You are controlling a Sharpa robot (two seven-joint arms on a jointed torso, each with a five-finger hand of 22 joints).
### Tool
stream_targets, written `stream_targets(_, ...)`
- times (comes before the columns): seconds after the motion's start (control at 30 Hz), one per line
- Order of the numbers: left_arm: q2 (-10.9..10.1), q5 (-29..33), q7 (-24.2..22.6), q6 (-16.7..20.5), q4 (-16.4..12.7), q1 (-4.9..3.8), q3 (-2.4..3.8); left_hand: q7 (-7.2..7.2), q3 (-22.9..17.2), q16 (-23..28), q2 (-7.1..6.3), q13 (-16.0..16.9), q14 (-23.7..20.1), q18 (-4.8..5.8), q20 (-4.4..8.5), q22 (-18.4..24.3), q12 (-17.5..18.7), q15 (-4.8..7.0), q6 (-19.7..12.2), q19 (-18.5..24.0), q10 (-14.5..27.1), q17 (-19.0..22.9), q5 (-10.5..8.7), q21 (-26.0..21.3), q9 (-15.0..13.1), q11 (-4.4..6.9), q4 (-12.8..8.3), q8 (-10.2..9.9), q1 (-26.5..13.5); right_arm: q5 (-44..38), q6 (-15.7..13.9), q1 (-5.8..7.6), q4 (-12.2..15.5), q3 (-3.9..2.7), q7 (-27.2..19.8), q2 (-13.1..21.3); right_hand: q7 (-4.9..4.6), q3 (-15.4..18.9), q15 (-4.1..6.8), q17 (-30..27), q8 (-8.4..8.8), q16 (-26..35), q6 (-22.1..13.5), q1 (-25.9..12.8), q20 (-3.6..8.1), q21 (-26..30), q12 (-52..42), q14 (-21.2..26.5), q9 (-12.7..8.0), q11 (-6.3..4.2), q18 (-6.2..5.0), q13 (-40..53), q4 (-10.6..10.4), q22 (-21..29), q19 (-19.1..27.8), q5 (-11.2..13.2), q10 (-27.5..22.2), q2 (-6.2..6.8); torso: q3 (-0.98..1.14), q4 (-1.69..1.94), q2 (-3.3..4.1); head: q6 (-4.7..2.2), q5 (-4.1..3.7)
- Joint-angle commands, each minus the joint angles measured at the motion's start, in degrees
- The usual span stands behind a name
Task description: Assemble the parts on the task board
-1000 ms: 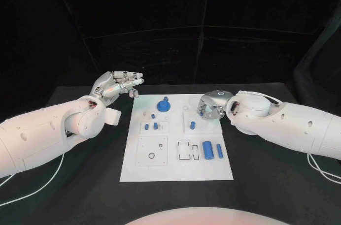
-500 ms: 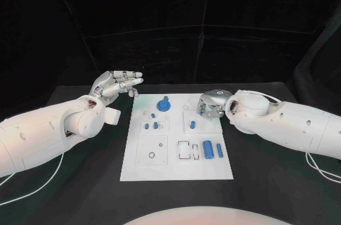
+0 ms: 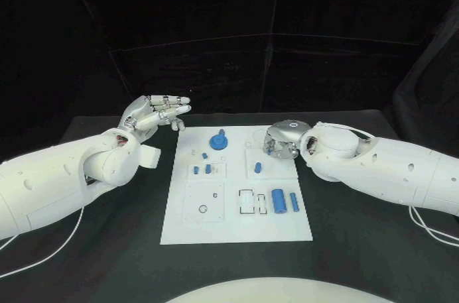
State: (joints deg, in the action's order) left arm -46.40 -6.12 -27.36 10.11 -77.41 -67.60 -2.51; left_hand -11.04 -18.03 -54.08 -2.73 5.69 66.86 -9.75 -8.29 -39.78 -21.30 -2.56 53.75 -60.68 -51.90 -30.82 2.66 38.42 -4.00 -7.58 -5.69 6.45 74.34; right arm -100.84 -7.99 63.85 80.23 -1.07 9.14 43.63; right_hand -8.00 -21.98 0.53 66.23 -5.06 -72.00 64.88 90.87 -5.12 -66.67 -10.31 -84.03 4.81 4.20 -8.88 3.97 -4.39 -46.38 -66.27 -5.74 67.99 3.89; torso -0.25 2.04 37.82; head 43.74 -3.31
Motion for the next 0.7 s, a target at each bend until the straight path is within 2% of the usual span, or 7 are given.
stream_targets(0.03, -0.1, 0.3, -0.5, 0.0, -0.1, -0.08, 0.05, -0.33, 0.3, 0.2, 0.36, 0.0, -0.4, -0.76, -0.11, 0.0, -0.2, -0.05, 0.2, -0.2, 0.2, 0.0, 0.12, -0.1, 0.1, -0.01, -0.2, 0.2, -0.1, -0.3, -4.0, 0.13, 0.8, -0.05, 0.8, 0.4, -0.22, -0.8, 0.17, -0.2, 0.39, -0.2, 0.3, -1.0, -0.15, -0.5, 0.3, -1.9, -0.1, -0.07, 0.74, -0.1, 0.2, -0.4, -0.5, 0.0, 0.4, 0.11, 0.02, 0.03, -0.02, -0.05, -0.07)
stream_targets(0.2, -0.2, 0.3, -0.4, -0.1, 0.1, -0.08, 0.05, -0.33, 0.3, 0.2, 0.36, 0.0, -0.4, -0.76, -0.11, 0.0, -0.2, -0.05, 0.2, -0.2, 0.2, 0.0, 0.12, -0.1, 0.1, -0.01, -0.2, 0.2, -0.1, 0.9, -6.5, 0.13, 2.2, -0.06, 0.6, 1.3, -0.31, -1.8, 0.08, -0.6, 0.63, -0.1, 0.2, -2.0, -0.24, -0.9, 0.7, -1.8, -0.1, 0.0, 0.83, -0.1, 0.6, -1.1, -0.8, 0.0, 0.3, 0.39, -0.04, 0.0, -0.07, -0.18, -0.18)
stream_targets(0.4, -0.2, 0.3, -0.4, 0.1, 0.2, -0.08, 0.05, -0.36, 0.3, 0.3, 0.37, 0.0, -0.4, -0.76, -0.11, 0.1, -0.3, -0.07, 0.1, -0.3, 0.3, 0.1, 0.12, -0.2, 0.1, -0.04, -0.2, 0.2, 0.1, 2.9, -8.0, 0.15, 3.9, -0.09, 0.6, 2.6, -0.33, -2.2, 0.03, -0.6, 0.76, -0.1, 0.1, -2.7, -0.3, -1.1, 0.9, -1.8, -0.1, 0.08, 0.86, -0.1, 0.8, -1.3, -0.8, 0.2, 0.2, 0.51, -0.03, 0.06, -0.01, -0.32, -0.23)
stream_targets(0.53, -0.3, 0.3, -0.5, 0.5, 0.1, -0.08, 0.05, -0.48, 0.6, 0.3, 0.35, 0.0, -0.4, -0.73, -0.17, 0.3, -0.4, -0.15, 0.0, -0.3, 0.5, 0.3, 0.11, -0.4, 0.1, -0.13, -0.1, 0.2, -0.1, 4.7, -8.6, 0.17, 6.1, -0.12, 0.7, 4.4, -0.34, -2.5, 0.01, -0.6, 0.82, -0.2, 0.1, -3.0, -0.33, -1.1, 1.0, -1.8, -0.1, 0.1, 0.85, -0.1, 0.9, -1.2, -0.8, 0.2, 0.1, 0.57, -0.09, 0.14, 0.03, -0.13, -0.07)
stream_targets(0.7, -0.4, 0.3, -0.8, 1.0, 0.0, -0.08, 0.04, -0.57, 0.7, 0.3, 0.34, 0.0, -0.4, -0.73, -0.2, 0.4, -0.5, -0.19, -0.1, -0.4, 0.6, 0.4, 0.11, -0.5, 0.1, -0.19, -0.1, 0.2, -0.2, 7.3, -10.2, 0.19, 10.0, -0.15, 0.2, 6.5, -0.41, -2.8, -0.03, -0.6, 0.94, -0.2, -0.1, -3.2, -0.36, -1.2, 1.2, -1.9, -0.2, 0.16, 0.85, -0.1, 1.1, -1.3, -0.8, 0.2, -0.1, 0.71, -0.06, -0.07, -0.01, -0.04, 0.43)
